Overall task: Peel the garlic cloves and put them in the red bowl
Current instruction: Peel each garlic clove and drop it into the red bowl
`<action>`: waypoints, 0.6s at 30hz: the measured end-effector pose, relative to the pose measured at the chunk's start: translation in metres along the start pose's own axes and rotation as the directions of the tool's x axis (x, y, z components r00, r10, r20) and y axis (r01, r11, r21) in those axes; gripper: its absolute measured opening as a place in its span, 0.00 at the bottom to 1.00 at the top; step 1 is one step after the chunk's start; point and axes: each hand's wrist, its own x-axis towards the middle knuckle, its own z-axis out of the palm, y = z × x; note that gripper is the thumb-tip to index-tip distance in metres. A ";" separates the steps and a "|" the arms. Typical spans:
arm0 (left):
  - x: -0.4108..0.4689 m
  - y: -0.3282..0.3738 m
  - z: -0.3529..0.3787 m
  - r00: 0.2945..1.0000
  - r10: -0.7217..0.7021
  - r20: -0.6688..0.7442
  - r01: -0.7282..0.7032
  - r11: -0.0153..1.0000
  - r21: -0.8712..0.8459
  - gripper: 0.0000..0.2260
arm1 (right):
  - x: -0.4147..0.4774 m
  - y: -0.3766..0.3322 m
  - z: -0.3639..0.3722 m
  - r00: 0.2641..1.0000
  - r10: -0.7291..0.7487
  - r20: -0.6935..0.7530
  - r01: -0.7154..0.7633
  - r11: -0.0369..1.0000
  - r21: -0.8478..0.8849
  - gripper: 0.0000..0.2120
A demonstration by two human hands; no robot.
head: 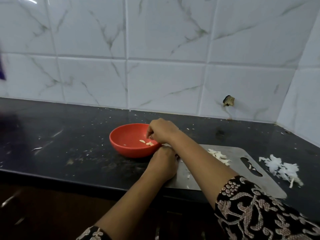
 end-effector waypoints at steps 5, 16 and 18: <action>0.000 -0.005 0.002 1.000 0.030 -0.002 -0.030 0.998 -0.061 0.10 | -0.020 0.029 -0.015 0.981 0.103 -0.164 -0.049 0.951 0.304 0.09; 0.001 -0.002 0.002 0.997 0.074 -0.027 -0.074 0.997 0.012 0.13 | -0.130 0.125 -0.006 0.956 0.294 -0.011 -0.269 0.889 0.371 0.07; 0.000 -0.001 0.003 0.996 0.082 -0.027 -0.081 0.997 0.019 0.13 | -0.137 0.125 0.004 0.959 0.281 -0.028 -0.255 0.902 0.348 0.08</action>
